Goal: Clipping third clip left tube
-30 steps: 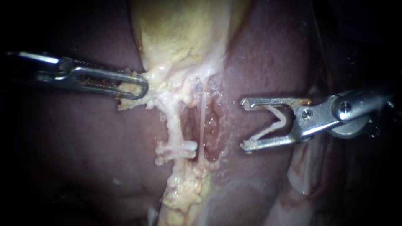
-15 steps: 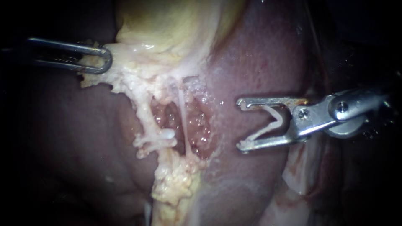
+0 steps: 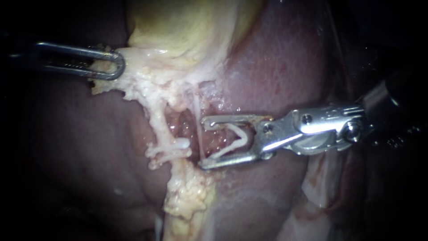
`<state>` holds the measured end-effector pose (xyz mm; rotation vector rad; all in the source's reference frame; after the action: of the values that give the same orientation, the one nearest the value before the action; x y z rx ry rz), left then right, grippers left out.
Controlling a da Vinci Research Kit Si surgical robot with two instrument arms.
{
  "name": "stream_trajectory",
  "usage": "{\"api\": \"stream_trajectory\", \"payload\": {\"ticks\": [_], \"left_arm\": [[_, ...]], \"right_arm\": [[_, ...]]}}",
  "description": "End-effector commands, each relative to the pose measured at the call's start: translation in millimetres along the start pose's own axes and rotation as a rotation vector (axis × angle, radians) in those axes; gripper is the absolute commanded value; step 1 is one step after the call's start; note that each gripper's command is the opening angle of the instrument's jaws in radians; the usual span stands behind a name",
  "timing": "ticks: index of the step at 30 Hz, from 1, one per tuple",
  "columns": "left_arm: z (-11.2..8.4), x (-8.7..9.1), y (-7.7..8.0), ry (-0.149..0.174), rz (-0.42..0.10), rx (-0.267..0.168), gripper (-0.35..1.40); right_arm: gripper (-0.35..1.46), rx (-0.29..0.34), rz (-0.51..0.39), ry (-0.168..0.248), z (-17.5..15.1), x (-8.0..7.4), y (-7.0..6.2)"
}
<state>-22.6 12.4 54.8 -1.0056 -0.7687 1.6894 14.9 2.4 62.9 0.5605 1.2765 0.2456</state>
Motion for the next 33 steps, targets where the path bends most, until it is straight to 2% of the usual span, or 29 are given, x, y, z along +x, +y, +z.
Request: {"api": "stream_trajectory", "payload": {"ticks": [1, 10, 20, 28, 33], "left_arm": [[0.0, 0.0, 0.0, -0.002, 0.001, -0.002, -0.35], [0.4, -0.3, -0.1, -0.004, 0.002, -0.004, -0.35], [0.7, -0.5, -0.3, -0.004, 0.004, -0.005, -0.35], [0.8, -0.6, -0.3, -0.006, 0.004, -0.006, -0.35], [0.9, -0.7, -0.4, -0.005, 0.005, -0.006, -0.35]], "right_arm": [[0.49, 0.002, 0.008, 0.009, 0.3, -0.2, 0.4], [0.49, 0.016, 0.053, 0.028, 1.2, -1.9, 2.4], [0.48, 0.086, 0.078, 0.031, 2.2, -3.7, 4.2], [0.48, 0.141, 0.079, 0.093, 3.7, -3.5, 5.0], [0.47, 0.179, 0.084, 0.133, 5.6, -2.9, 5.7]]}}
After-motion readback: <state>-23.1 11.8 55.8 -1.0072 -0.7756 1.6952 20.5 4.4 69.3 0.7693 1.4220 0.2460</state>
